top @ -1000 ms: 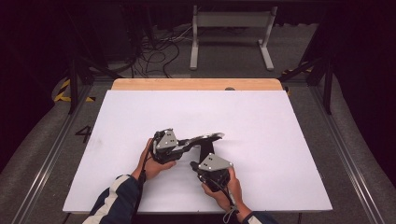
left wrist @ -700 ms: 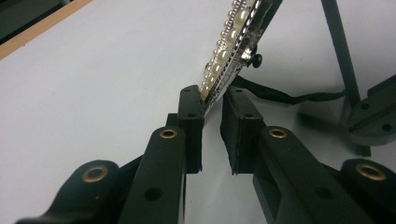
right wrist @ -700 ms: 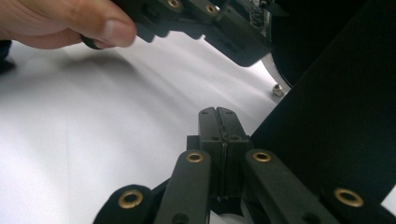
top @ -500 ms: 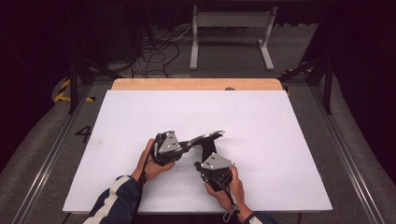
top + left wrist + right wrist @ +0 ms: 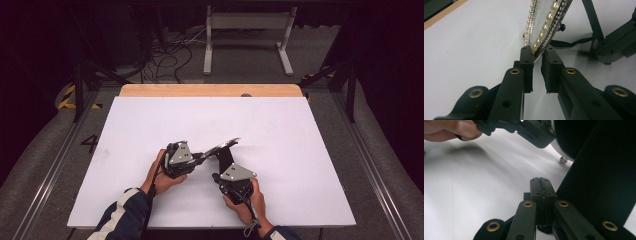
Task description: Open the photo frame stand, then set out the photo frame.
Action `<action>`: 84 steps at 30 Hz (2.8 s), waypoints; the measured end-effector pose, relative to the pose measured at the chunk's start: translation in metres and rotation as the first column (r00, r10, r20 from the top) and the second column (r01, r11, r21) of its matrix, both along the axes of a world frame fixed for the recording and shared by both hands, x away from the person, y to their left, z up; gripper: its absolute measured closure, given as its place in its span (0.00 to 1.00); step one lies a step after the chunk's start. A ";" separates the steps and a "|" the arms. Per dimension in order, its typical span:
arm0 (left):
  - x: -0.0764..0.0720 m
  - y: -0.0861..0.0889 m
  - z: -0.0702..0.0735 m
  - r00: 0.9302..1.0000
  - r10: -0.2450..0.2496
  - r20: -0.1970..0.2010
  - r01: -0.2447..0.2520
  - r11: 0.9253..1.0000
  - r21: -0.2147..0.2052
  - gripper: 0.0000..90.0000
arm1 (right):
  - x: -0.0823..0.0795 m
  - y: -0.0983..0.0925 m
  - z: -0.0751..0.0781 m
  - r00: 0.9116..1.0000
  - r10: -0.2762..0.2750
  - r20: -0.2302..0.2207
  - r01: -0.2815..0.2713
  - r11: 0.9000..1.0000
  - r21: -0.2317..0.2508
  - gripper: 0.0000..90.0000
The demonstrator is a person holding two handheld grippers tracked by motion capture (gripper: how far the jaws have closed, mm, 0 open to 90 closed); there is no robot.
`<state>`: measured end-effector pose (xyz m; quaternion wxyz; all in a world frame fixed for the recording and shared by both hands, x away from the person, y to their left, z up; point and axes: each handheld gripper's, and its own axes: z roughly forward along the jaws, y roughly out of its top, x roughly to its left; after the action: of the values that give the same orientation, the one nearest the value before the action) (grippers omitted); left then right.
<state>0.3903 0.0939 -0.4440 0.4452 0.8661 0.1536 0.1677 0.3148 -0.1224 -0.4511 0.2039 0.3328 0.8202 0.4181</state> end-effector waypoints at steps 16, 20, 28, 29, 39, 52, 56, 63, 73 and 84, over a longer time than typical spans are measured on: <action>0.000 -0.001 0.000 1.000 -0.023 0.001 0.023 1.000 -0.001 0.89 | 0.001 -0.009 0.000 1.000 0.003 -0.005 -0.003 1.000 0.009 1.00; 0.000 -0.001 0.000 1.000 -0.026 0.000 0.026 1.000 -0.002 0.89 | 0.001 -0.009 0.000 1.000 0.004 -0.005 -0.004 1.000 0.012 1.00; 0.001 0.000 -0.001 1.000 -0.021 -0.015 0.021 1.000 -0.022 0.89 | -0.001 -0.004 0.003 1.000 0.008 0.012 -0.008 0.999 0.042 1.00; 0.001 0.000 -0.001 1.000 -0.021 -0.014 0.021 1.000 -0.021 0.89 | -0.001 -0.003 0.003 1.000 0.010 0.017 -0.011 0.999 0.037 1.00; 0.000 0.000 -0.001 1.000 -0.023 -0.011 0.023 1.000 -0.008 0.89 | 0.000 -0.002 0.002 1.000 0.008 0.016 -0.008 0.999 0.031 1.00; -0.004 0.000 0.001 0.999 -0.028 -0.017 0.028 1.000 -0.007 0.89 | 0.001 -0.006 -0.002 1.000 -0.005 -0.014 0.006 1.000 0.030 1.00; -0.006 0.000 0.002 0.999 -0.033 -0.014 0.033 0.999 0.007 0.89 | 0.000 -0.007 -0.001 1.000 -0.001 -0.013 0.001 1.000 0.026 1.00; -0.010 0.002 0.002 1.000 -0.031 0.007 0.031 0.999 0.018 0.94 | -0.001 -0.009 -0.001 1.000 -0.002 -0.016 0.003 1.000 0.022 1.00; -0.011 0.003 0.003 0.999 -0.037 0.011 0.037 0.999 0.008 0.95 | -0.001 -0.011 -0.003 0.999 0.000 -0.036 0.001 1.000 0.021 1.00; -0.009 -0.002 -0.001 1.000 -0.025 0.015 0.025 1.000 0.004 0.87 | -0.002 -0.010 -0.004 0.999 0.010 -0.032 -0.010 1.000 0.010 1.00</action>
<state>0.3810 0.0918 -0.4447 0.4470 0.8673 0.1391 0.1691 0.3132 -0.1323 -0.4547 0.1870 0.3362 0.8231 0.4178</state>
